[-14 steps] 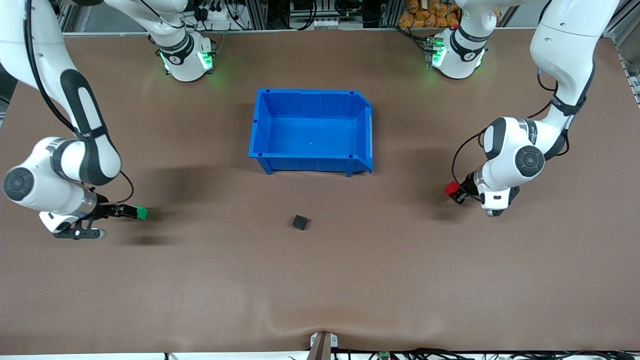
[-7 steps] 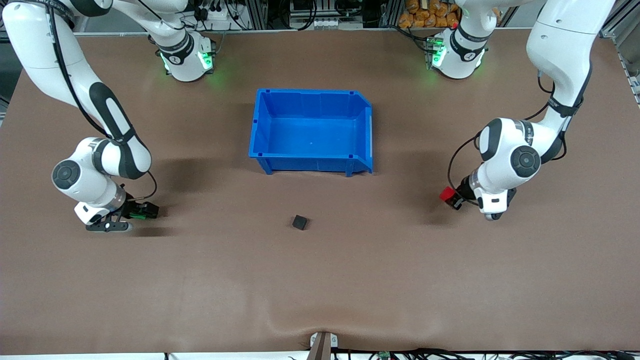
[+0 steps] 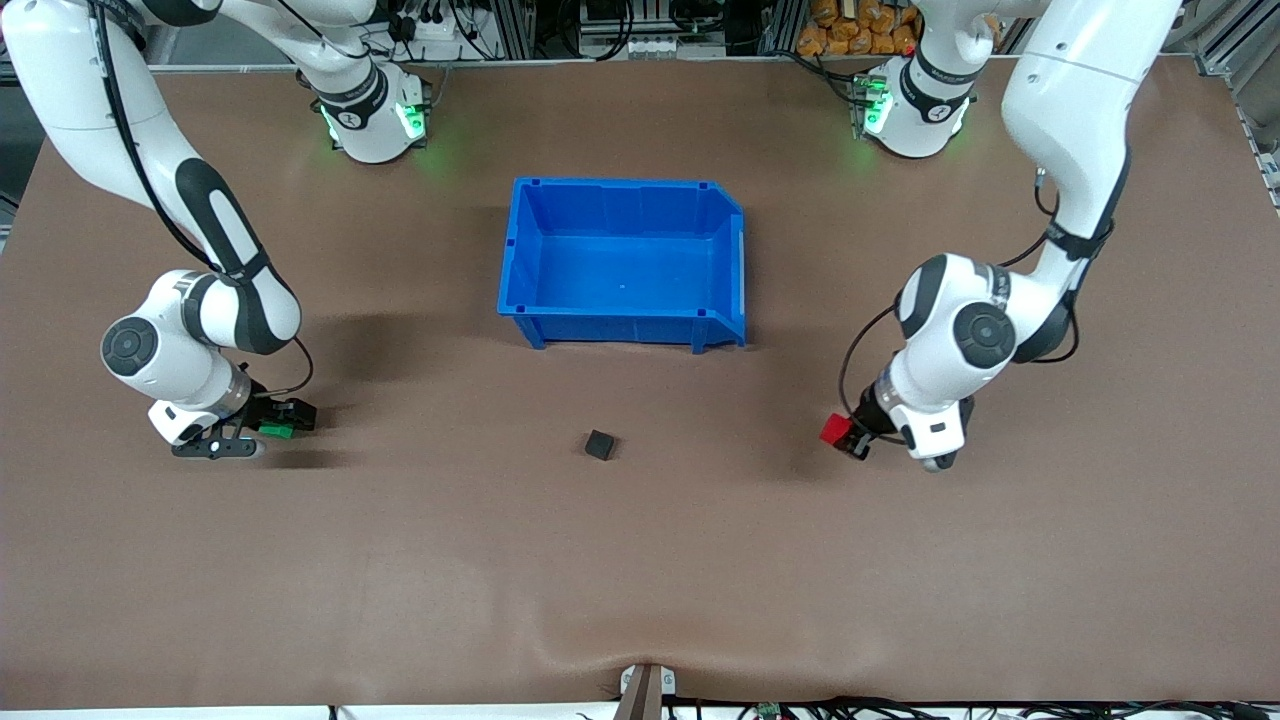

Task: Attach green and red cubes to black cube
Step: 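Grasp the red cube with the left gripper while the right grasps green, then carry the red and green cubes toward the black cube with both grippers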

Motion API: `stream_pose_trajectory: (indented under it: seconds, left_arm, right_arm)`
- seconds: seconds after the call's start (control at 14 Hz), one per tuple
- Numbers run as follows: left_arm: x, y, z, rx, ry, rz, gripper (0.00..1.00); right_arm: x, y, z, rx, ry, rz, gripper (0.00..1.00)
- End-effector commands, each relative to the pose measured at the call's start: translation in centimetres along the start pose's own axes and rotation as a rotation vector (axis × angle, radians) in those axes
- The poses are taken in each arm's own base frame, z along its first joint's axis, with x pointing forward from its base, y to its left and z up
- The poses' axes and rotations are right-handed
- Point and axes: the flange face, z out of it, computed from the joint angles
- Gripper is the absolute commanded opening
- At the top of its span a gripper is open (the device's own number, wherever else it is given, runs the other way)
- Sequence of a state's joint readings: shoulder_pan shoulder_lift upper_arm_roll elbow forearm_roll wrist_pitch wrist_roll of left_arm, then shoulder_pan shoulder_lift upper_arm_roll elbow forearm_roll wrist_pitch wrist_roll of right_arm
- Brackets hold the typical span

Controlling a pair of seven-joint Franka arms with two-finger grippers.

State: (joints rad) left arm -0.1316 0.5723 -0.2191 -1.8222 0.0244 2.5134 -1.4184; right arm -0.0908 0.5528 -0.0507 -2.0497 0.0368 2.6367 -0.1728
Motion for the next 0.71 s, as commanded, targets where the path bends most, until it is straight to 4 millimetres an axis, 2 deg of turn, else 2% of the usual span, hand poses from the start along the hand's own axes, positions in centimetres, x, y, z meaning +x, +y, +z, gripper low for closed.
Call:
stream_pose_trajectory:
  seconds: [0.0,0.07,0.14,0.29,0.36,0.43,0.5,0.64]
  left_arm:
    - [-2.0,3.5,0.6,-0.038,-0.016,-0.117,0.0]
    - [-3.0,4.3,0.9,-0.045,-0.023,-0.142,0.0]
    - [-3.5,5.1,0.9,-0.042,-0.028,-0.166,0.0]
    - [-5.2,6.8,1.1,-0.032,-0.04,-0.207,0.0]
    - [-5.9,7.2,1.4,-0.024,-0.045,-0.23,0.0]
    - [-6.2,7.4,1.7,-0.007,-0.055,-0.257,0.0]
    - [-6.6,8.1,1.7,-0.006,-0.072,-0.28,0.0]
    - [-8.9,9.0,1.8,-0.005,-0.099,-0.302,0.0]
  right_arm:
    - [-0.4,0.2,-1.3,0.004,0.0,0.005,1.0]
    - [-0.2,0.2,-1.6,0.003,0.006,0.004,0.95]
    - [-0.1,0.2,-1.5,0.002,0.007,0.004,0.78]
    - [0.0,0.4,-1.7,0.001,0.01,-0.01,0.37]
    - [-0.2,0.3,-1.5,0.005,-0.01,-0.045,0.13]
    - [-0.2,0.3,-1.6,0.011,-0.034,-0.084,0.0]
    - [0.2,0.4,-2.0,0.014,-0.043,-0.113,0.0]
    - [1.0,0.5,-2.9,0.019,-0.048,-0.206,0.0]
